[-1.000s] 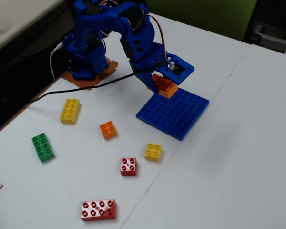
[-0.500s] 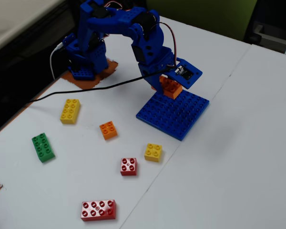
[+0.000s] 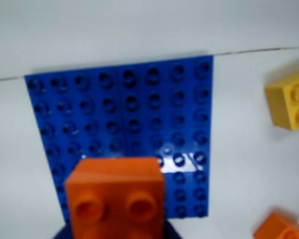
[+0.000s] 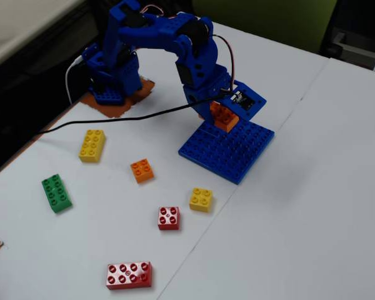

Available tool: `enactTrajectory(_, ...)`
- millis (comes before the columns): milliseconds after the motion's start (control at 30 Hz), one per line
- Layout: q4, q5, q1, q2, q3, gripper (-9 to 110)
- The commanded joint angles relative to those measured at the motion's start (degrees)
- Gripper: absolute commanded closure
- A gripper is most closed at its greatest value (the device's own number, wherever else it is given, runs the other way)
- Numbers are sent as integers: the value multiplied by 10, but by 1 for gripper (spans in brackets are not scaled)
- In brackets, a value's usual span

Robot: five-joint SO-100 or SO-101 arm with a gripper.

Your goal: Pick up the 2x4 orange block and go up the 8x8 blue block.

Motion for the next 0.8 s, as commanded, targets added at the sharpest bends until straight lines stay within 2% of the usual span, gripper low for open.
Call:
enactTrajectory(0, -7, 4, -8, 5, -32, 101)
enactTrajectory(767, -25, 8, -8, 1, -40, 101)
